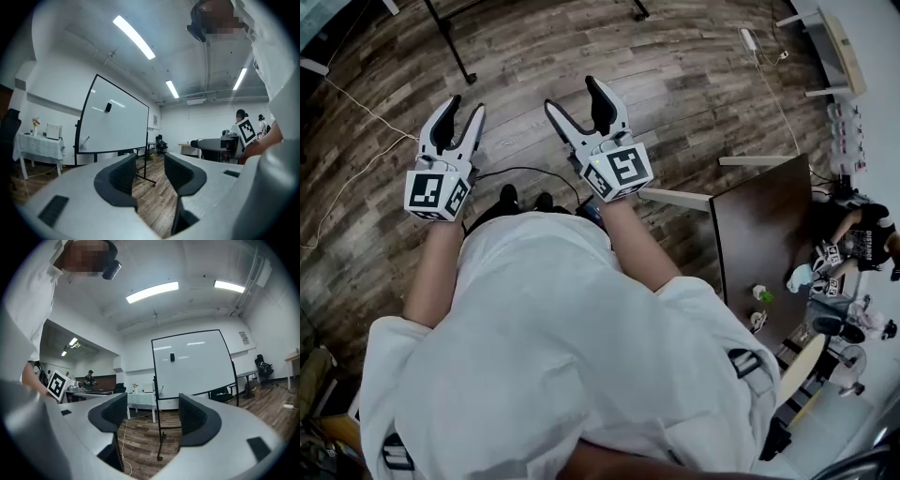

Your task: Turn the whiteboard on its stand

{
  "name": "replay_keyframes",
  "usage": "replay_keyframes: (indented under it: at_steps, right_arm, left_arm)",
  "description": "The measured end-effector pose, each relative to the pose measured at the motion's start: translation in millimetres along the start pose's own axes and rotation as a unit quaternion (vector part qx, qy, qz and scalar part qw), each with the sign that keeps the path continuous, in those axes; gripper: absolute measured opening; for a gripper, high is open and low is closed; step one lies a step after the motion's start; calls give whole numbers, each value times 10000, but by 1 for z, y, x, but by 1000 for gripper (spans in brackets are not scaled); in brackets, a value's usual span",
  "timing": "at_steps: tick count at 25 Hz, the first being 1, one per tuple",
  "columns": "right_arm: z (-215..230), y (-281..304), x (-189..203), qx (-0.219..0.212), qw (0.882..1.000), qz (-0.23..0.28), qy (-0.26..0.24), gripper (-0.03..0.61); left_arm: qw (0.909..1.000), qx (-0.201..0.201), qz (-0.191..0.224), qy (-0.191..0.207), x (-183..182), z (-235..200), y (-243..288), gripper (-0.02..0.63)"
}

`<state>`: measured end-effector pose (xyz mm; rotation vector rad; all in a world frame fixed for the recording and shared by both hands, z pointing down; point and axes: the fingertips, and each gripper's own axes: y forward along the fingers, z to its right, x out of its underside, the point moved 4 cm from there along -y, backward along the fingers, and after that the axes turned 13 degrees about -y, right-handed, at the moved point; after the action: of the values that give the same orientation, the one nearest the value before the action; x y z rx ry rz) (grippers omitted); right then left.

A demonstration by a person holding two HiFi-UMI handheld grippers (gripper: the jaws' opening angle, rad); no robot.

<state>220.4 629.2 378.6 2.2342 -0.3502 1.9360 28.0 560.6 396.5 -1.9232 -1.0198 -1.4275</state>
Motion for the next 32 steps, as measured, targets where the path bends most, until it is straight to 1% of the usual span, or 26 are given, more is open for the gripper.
replay_keyframes:
  at_steps: [3,7,12,17,20,26,32]
  right_arm:
    - [1,-3,-1,0,9999,31,-109,316]
    - [3,-4,4,-96,9999,24,-116,316]
    - [5,-10,14,-200,9998,-23,55,314]
    - [11,-11,21,-225,9997,-81,98,301]
    - [10,-5,22,-283,9996,-57,-8,282]
    - [18,10,26,-239,9997,-72,-32,284]
    - [37,52,30,-158,9997,-181,-104,285]
  left_arm:
    - [10000,-24,-2,6,3,3,-2,171]
    - [9999,-128,34,-35,8,5,-7,172]
    - [9997,-240,53,-71,12,11,-15,171]
    - [9992,-395,20,-90,18,9,-23,170]
    - [9989,-445,20,-155,20,3,-23,171]
    - [9987,-447,58,-241,20,-11,-9,171]
    - [9983,-491,172,-265,8,-52,20,170]
